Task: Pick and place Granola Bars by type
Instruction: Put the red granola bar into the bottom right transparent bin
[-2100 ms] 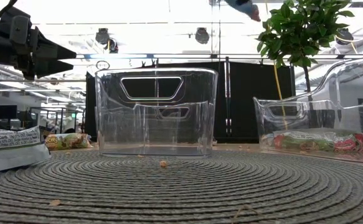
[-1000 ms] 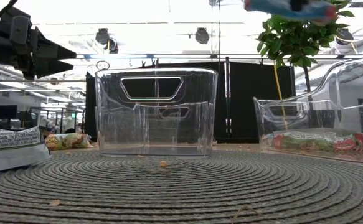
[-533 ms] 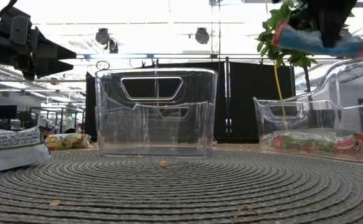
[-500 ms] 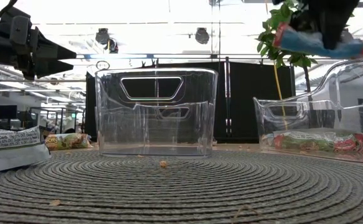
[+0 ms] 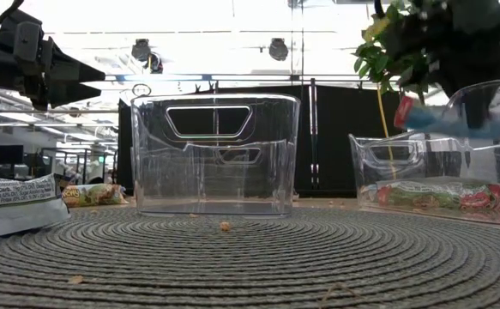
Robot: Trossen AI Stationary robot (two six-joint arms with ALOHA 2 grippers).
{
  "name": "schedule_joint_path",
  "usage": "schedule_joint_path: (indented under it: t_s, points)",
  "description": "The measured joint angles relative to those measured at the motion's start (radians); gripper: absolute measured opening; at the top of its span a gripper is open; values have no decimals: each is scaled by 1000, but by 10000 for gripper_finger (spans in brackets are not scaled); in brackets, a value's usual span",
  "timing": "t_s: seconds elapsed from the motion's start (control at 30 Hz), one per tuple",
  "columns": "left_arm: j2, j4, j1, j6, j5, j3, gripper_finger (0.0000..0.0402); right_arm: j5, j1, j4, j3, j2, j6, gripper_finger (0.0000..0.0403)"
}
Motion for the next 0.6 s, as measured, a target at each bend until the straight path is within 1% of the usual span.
schedule_joint_path:
  t_s: [0.27, 0.6]
  points:
    - [0, 0, 0, 0, 0, 0, 324, -1, -38, 121, -140, 0, 2, 0]
    - [0, 0, 0, 0, 0, 0, 324, -4, -65, 254, -234, 1, -25, 0]
